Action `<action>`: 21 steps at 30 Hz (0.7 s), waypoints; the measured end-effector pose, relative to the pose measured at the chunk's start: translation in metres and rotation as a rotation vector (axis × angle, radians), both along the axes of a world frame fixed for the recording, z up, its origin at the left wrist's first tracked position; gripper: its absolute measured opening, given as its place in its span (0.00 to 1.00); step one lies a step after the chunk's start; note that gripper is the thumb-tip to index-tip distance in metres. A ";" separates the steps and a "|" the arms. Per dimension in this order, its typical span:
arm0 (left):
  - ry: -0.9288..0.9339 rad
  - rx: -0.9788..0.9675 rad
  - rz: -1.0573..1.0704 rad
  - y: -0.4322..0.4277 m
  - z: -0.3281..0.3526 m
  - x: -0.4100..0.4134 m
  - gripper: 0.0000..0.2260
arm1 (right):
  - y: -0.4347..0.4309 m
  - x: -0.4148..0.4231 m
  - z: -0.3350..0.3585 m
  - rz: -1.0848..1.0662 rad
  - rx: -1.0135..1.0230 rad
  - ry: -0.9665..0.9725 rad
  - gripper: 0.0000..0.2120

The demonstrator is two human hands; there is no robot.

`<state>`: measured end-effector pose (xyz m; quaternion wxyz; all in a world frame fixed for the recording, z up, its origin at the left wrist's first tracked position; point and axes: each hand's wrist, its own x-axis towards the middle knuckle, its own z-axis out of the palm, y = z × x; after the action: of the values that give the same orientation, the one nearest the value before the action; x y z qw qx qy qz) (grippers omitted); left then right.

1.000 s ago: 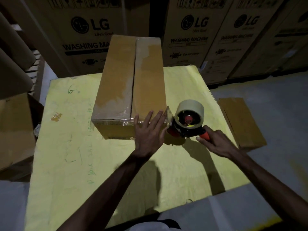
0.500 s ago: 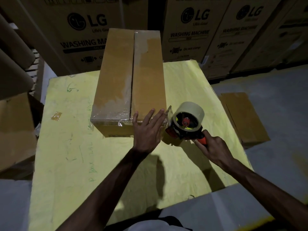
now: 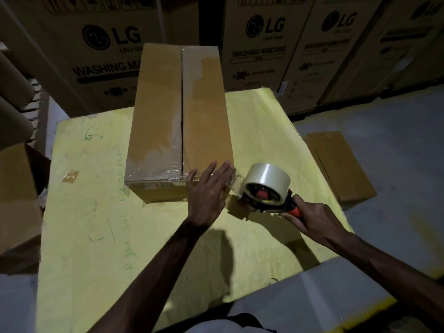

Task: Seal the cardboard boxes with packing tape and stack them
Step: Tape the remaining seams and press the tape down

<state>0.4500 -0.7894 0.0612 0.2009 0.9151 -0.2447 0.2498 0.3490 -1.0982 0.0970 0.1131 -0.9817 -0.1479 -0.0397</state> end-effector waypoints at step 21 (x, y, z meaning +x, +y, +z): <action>0.032 -0.124 0.049 0.006 0.008 0.015 0.16 | -0.009 -0.010 -0.027 -0.405 0.058 0.349 0.19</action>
<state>0.4652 -0.7835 0.0696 0.2550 0.9105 -0.2031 0.2545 0.3391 -1.1069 0.0704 0.1547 -0.9796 0.0745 0.1043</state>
